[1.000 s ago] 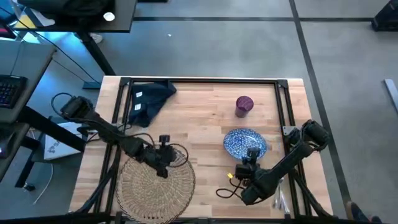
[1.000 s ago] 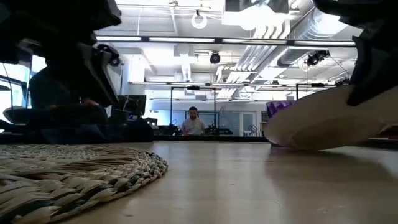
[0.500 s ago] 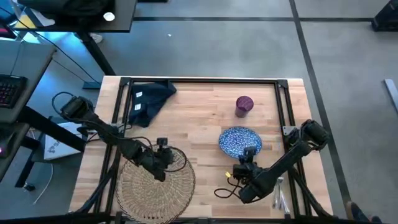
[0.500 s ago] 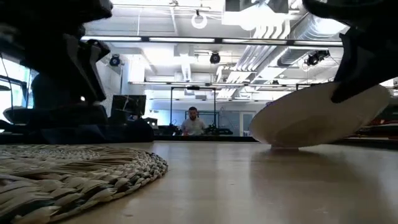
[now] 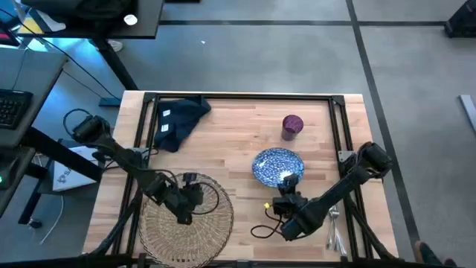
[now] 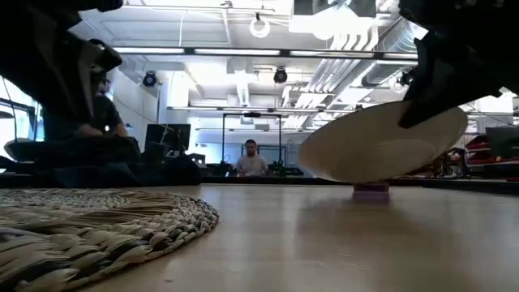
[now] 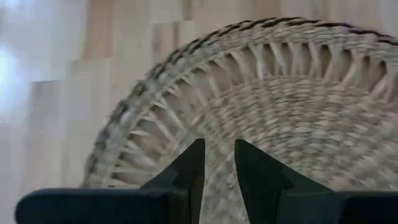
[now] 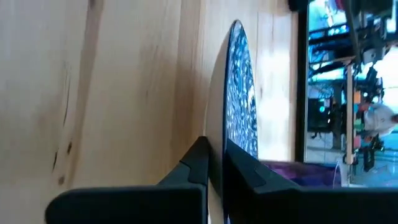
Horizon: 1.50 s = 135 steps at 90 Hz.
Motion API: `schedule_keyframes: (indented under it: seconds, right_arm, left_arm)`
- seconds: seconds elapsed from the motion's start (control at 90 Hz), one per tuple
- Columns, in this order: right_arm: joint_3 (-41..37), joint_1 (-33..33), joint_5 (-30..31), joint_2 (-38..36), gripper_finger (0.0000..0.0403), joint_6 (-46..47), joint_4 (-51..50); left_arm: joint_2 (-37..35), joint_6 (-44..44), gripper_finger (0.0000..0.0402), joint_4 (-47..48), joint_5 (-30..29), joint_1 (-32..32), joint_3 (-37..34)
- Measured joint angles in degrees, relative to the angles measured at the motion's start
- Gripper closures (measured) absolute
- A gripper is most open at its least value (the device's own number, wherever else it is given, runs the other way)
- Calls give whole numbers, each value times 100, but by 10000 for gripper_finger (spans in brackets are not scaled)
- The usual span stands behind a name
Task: Set table place
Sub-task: Put the blue plate on the center of the table mat
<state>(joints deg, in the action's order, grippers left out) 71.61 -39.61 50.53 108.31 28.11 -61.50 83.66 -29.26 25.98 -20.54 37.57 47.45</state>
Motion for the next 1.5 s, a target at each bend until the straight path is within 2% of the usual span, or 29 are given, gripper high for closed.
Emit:
schedule_keyframes:
  seconds: [0.156,0.267,0.533,0.644,0.767,0.867,0.956,1.078,1.2,1.3,1.389,1.5]
  right_arm:
    - [50,55,150,5,403,-384,378]
    - [195,95,263,7,403,-747,570]
    - [411,200,506,7,403,-1412,808]
    - [411,216,538,7,403,-1414,816]
    - [411,214,550,7,403,-1398,800]
    - [411,214,539,7,403,-1362,772]
    - [411,214,506,7,403,-1363,765]
    - [411,214,484,7,403,-1372,757]
    - [411,213,471,7,403,-1418,779]
    - [411,214,464,7,403,-1453,817]
    - [409,214,500,7,403,-1520,953]
    - [409,216,605,7,403,-1681,1152]
  left_arm:
    - [299,-103,332,-281,10,-54,-254]
    - [692,198,332,-523,7,-190,-269]
    - [1584,1487,332,-1879,-372,-979,-243]
    - [1821,2240,332,-2718,-677,-1424,-258]
    - [1873,3188,332,-3609,-744,-1869,-257]
    - [1639,3587,332,-3468,-844,-2094,-19]
    - [1252,3676,332,-2568,-946,-2103,232]
    - [558,2942,332,-688,-871,-1823,489]
    - [-16,1400,332,1149,-329,-1289,507]
    - [-182,4,332,2401,170,-697,505]
    - [-118,-959,332,2759,569,-163,498]
    - [96,-1432,332,2276,675,390,498]
